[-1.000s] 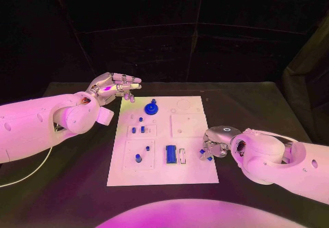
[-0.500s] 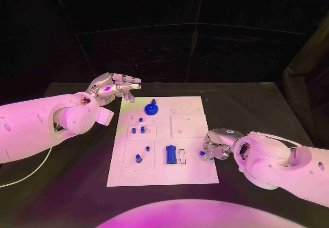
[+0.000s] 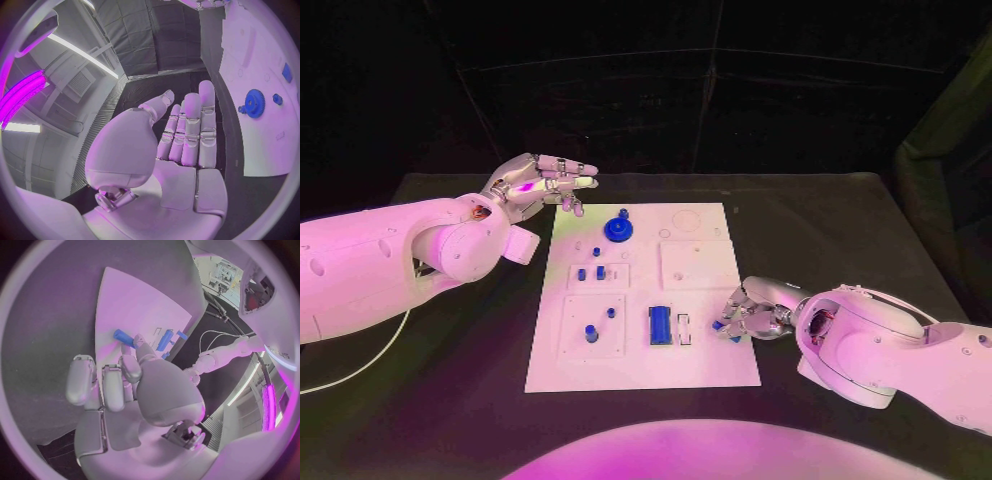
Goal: Assemble the parts on the task board
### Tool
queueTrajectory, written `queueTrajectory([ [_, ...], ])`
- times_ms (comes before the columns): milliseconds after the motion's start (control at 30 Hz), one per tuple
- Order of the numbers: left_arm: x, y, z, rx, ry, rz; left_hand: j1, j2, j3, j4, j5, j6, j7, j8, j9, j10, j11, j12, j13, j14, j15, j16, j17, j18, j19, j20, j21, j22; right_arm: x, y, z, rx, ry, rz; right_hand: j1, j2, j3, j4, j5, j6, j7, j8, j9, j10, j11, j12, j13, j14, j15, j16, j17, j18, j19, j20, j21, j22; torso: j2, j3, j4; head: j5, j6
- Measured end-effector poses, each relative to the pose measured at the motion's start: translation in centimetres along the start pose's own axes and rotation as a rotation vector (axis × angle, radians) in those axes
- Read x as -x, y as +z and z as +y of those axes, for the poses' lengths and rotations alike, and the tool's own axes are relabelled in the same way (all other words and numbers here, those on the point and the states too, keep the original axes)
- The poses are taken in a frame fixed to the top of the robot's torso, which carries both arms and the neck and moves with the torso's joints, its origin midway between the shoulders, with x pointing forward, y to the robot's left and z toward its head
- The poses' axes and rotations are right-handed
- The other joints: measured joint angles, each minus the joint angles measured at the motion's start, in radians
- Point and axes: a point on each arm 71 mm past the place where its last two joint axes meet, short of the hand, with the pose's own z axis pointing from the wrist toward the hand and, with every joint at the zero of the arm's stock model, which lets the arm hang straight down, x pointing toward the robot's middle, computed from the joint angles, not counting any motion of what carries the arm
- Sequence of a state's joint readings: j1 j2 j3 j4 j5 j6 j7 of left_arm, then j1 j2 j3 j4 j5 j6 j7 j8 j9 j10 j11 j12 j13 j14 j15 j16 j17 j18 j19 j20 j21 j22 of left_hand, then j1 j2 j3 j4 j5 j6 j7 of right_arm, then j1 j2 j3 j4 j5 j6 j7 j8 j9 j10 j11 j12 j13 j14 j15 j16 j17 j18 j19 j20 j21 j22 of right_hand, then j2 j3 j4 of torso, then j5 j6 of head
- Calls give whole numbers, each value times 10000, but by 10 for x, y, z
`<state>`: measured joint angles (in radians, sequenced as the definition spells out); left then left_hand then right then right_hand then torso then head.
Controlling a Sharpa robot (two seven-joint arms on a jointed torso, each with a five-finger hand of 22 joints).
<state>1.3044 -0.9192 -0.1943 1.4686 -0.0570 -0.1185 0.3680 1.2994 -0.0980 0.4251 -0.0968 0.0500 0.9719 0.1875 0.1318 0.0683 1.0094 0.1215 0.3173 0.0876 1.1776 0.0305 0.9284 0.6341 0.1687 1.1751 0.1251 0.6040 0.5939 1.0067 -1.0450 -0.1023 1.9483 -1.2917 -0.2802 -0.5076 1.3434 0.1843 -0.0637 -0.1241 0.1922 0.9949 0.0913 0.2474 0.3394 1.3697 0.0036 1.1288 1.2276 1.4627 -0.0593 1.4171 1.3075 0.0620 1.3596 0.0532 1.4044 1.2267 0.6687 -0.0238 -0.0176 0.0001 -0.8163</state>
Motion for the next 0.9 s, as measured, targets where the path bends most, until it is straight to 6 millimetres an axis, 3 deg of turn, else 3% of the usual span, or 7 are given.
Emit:
queueTrajectory([
  [100,-1,0,0,12,-4,17,0,0,0,0,0,0,0,0,0,0,0,0,0,0,0,0,0,1,0,0,0,0,-2,0,2,28,433,22,-338,-132,450,-363,0,45,27,-17,-3,0,0,0,-3,0,0,0,-1,0,0,0,0,0,1,-3,0,1,0],
  [267,-1,1,0,25,-11,41,0,0,0,0,0,0,0,0,0,0,0,0,1,0,0,0,0,1,0,0,0,1,-4,3,8,101,892,20,-789,-372,807,-411,1,157,22,-74,-65,1,1,0,31,1,0,0,0,1,0,0,0,47,1,-4,4,4,0],
  [367,-2,1,0,29,-17,57,0,0,0,0,0,0,0,0,0,0,0,0,1,0,0,0,1,0,0,0,0,1,-4,7,10,63,1059,14,-1103,-477,968,-358,1,284,32,-74,-73,39,-8,0,49,1,0,0,-1,0,0,0,0,87,1,-6,11,4,-1],
  [567,-2,1,0,37,-21,70,0,0,0,0,0,0,0,0,0,0,0,0,2,0,0,0,1,1,0,0,1,2,-7,12,17,16,1258,-50,-1759,-575,1166,-98,263,627,-155,-76,-77,205,-125,123,130,56,-56,56,-1,0,150,-69,71,260,1,-5,11,27,13],
  [900,-3,1,0,43,-27,89,0,0,0,0,0,0,0,0,0,0,0,0,2,0,0,0,1,0,0,0,1,2,-11,19,29,60,1305,-92,-1991,-578,1295,31,304,750,-180,-84,-59,330,-179,240,215,21,-90,94,-1,0,186,-105,116,368,8,3,2,52,13],
])
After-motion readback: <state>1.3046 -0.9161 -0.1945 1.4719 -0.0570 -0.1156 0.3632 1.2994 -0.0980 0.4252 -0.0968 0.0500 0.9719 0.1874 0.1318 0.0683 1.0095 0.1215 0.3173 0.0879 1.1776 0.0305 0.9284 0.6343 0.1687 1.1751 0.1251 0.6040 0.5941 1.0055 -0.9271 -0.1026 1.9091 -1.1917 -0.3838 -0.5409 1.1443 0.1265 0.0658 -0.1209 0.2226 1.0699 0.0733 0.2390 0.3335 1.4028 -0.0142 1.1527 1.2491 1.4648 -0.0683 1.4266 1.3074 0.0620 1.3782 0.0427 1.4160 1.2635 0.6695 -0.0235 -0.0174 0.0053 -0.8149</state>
